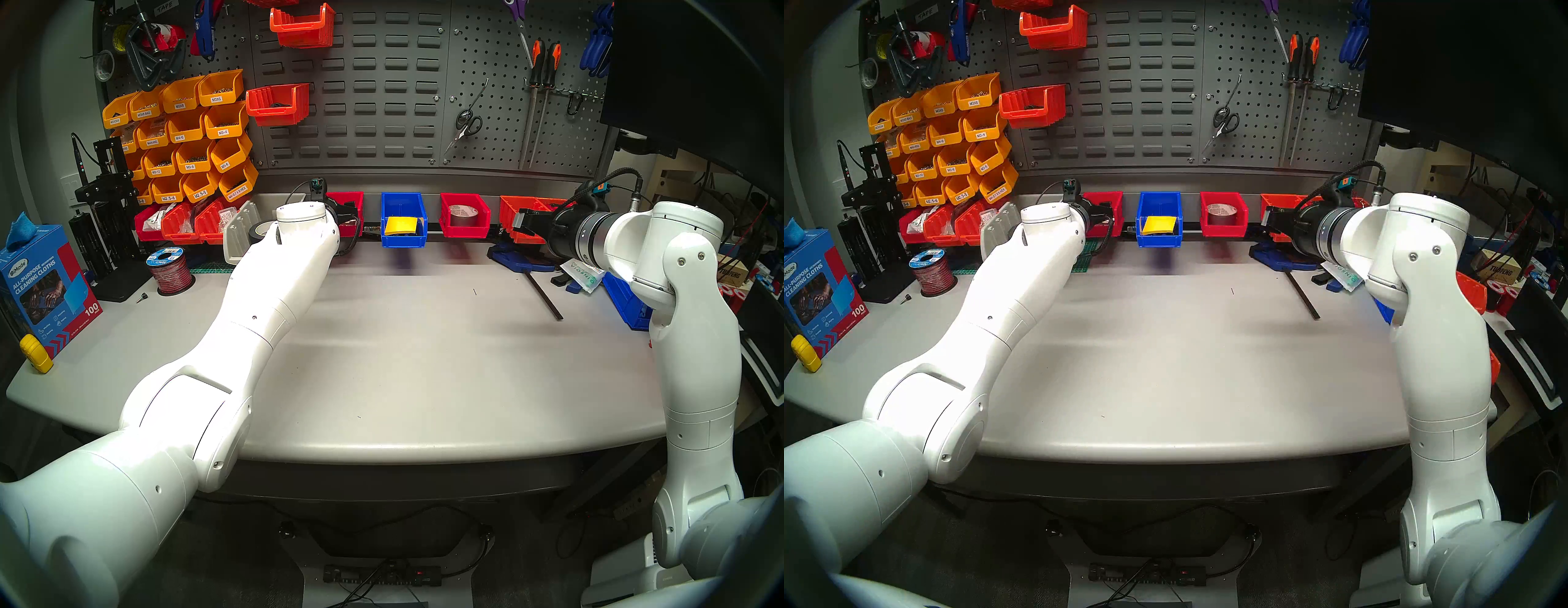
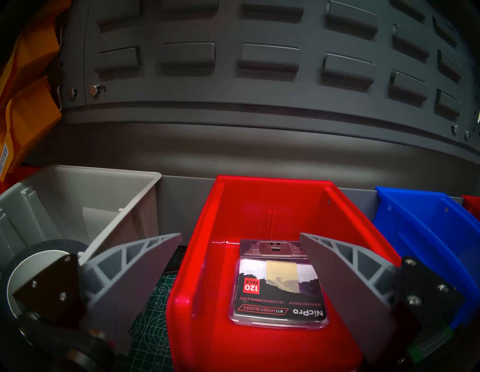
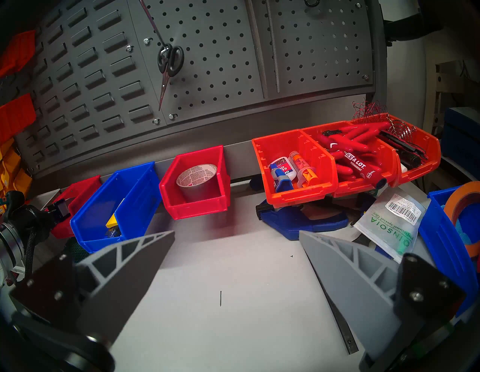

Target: Hang all the unorganized tool boxes onto the wall

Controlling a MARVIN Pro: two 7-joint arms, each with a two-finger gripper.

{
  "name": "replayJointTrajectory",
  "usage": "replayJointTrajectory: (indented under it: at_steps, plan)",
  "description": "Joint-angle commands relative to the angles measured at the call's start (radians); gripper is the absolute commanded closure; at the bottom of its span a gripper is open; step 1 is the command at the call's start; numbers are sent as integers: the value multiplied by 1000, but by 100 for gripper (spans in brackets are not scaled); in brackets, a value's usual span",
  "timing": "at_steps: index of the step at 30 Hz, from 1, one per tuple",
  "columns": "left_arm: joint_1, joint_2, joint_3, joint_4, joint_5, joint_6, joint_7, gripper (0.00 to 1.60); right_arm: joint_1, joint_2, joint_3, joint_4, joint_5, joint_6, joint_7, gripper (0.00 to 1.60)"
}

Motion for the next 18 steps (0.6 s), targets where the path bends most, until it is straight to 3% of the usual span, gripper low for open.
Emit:
replayJointTrajectory:
  at_steps: [1, 18]
  plan:
    - [-31, -17, -19, -54, -9, -27, 5, 0, 7, 9, 1, -7, -8, -2, -84, 0]
    - [2, -45, -41, -293, -16, -47, 99, 0, 1, 20, 1, -5, -21, -2, -50, 0]
